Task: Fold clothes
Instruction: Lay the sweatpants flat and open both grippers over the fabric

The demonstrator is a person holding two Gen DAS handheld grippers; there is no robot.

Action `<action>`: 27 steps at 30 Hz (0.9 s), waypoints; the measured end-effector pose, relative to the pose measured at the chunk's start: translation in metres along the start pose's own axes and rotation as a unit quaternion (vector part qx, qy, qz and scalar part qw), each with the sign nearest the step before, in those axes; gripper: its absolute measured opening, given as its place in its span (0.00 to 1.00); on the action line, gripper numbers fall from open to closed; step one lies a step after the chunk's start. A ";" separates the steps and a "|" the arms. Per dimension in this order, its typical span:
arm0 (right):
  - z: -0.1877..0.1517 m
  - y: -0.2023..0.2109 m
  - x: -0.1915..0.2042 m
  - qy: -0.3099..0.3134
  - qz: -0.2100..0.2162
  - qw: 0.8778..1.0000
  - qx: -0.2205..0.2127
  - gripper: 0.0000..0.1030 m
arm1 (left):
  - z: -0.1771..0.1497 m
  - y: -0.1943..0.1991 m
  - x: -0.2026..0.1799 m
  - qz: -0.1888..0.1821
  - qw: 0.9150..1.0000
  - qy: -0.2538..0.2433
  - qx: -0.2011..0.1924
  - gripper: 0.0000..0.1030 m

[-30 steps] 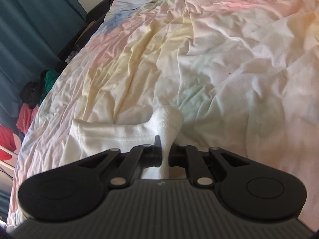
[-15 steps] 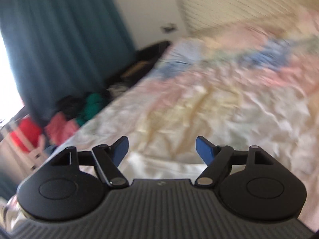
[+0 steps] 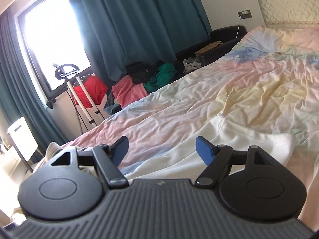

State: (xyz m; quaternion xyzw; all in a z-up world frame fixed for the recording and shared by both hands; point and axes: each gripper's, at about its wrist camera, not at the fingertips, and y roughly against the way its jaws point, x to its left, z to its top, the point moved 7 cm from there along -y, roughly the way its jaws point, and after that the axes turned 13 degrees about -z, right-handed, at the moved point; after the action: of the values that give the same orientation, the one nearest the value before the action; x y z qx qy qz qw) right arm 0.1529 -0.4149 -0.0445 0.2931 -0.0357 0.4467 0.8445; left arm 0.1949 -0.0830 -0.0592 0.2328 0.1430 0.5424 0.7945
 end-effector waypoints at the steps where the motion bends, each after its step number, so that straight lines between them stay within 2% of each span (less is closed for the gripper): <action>1: -0.002 -0.002 0.000 -0.002 -0.002 1.000 0.001 0.74 | 0.007 -0.018 -0.010 -0.001 1.000 -0.020 0.002 0.87; 5: -0.009 -0.016 -0.002 -0.006 -0.013 1.000 0.002 0.74 | 0.033 -0.101 -0.050 -0.005 0.995 -0.100 0.008 0.87; 8: -0.015 -0.029 -0.004 -0.012 -0.022 1.000 0.006 0.74 | 0.044 -0.153 -0.063 0.000 0.992 -0.121 0.019 0.87; 11: -0.024 -0.053 -0.009 -0.023 -0.032 0.999 0.029 0.74 | 0.056 -0.205 -0.075 0.005 0.989 -0.142 0.030 0.86; 13: -0.030 -0.069 -0.011 -0.029 -0.040 0.998 0.040 0.74 | 0.063 -0.240 -0.083 0.009 0.987 -0.156 0.038 0.83; 14: -0.032 -0.076 -0.012 -0.032 -0.045 0.997 0.044 0.74 | 0.067 -0.257 -0.087 0.011 0.986 -0.163 0.041 0.79; 16: -0.036 -0.088 -0.013 -0.038 -0.053 0.997 0.051 0.74 | 0.074 -0.291 -0.095 0.013 0.983 -0.175 0.049 0.64; 19: -0.040 -0.101 -0.018 -0.053 -0.063 0.995 0.054 0.74 | 0.076 -0.314 -0.086 -0.011 0.988 -0.136 0.066 0.34; 20: -0.041 -0.104 -0.019 -0.058 -0.065 0.995 0.058 0.74 | 0.079 -0.315 -0.087 -0.020 0.989 -0.134 0.066 0.11; 24: -0.041 -0.107 -0.025 -0.077 -0.070 0.992 0.064 0.74 | 0.108 -0.305 -0.096 -0.038 0.993 -0.109 0.037 0.06; 27: -0.039 -0.103 -0.030 -0.090 -0.073 0.992 0.057 0.74 | 0.157 -0.282 -0.109 -0.082 0.994 -0.068 -0.015 0.06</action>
State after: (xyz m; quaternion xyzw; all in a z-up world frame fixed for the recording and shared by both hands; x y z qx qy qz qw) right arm 0.2072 -0.4607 -0.1343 0.3817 -0.0642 0.3574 0.8500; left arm 0.4541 -0.3032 -0.0768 0.2446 0.0984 0.4606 0.8475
